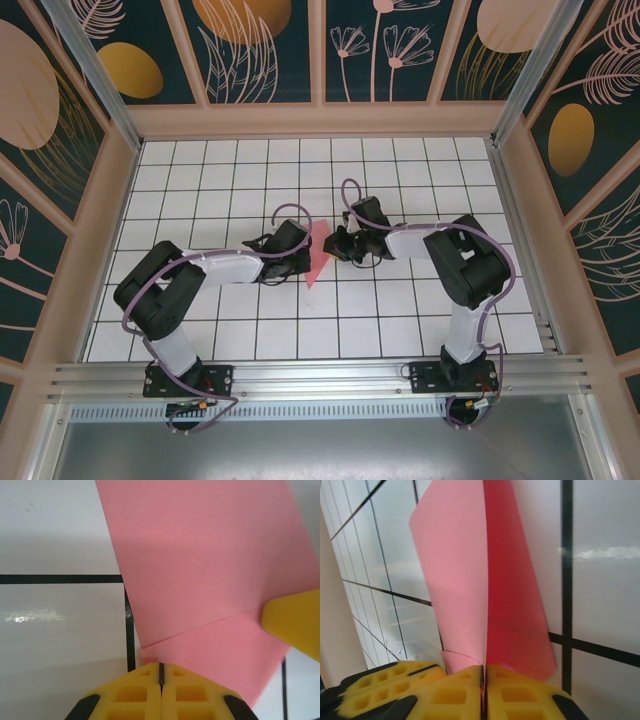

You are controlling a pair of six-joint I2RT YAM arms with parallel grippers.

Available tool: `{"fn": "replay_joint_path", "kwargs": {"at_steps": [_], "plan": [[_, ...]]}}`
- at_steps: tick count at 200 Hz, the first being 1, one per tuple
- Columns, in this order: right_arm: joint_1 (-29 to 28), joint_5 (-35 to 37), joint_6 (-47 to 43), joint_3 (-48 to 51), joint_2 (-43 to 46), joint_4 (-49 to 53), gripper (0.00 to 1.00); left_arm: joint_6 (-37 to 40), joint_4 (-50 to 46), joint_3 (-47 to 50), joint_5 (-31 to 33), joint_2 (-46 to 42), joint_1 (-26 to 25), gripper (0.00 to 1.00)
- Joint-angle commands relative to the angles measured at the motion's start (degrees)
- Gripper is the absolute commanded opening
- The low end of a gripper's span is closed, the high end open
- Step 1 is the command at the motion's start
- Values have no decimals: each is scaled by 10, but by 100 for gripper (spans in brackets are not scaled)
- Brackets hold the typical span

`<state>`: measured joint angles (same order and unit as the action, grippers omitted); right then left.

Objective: Fold a paper plane with a square sheet of paper (pick it up from the middle)
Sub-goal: Fourth fold the wing at the center of the table.

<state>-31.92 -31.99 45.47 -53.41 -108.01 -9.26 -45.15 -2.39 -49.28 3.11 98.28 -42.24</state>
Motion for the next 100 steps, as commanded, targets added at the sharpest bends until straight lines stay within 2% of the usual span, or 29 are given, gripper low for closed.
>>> {"fn": "replay_joint_path", "kwargs": {"at_steps": [1, 45, 75, 100], "plan": [[2, 6, 12, 3, -1, -11, 2, 9, -9, 5, 5, -41, 3, 16], [2, 105, 25, 24, 111, 35, 0, 44, 31, 17, 10, -119, 3, 51], [-2, 172, 47, 38, 191, 71, 0, 74, 70, 27, 14, -166, 6, 65], [-6, 200, 91, 52, 228, 70, 0, 98, 120, 49, 0, -198, 5, 69]]}}
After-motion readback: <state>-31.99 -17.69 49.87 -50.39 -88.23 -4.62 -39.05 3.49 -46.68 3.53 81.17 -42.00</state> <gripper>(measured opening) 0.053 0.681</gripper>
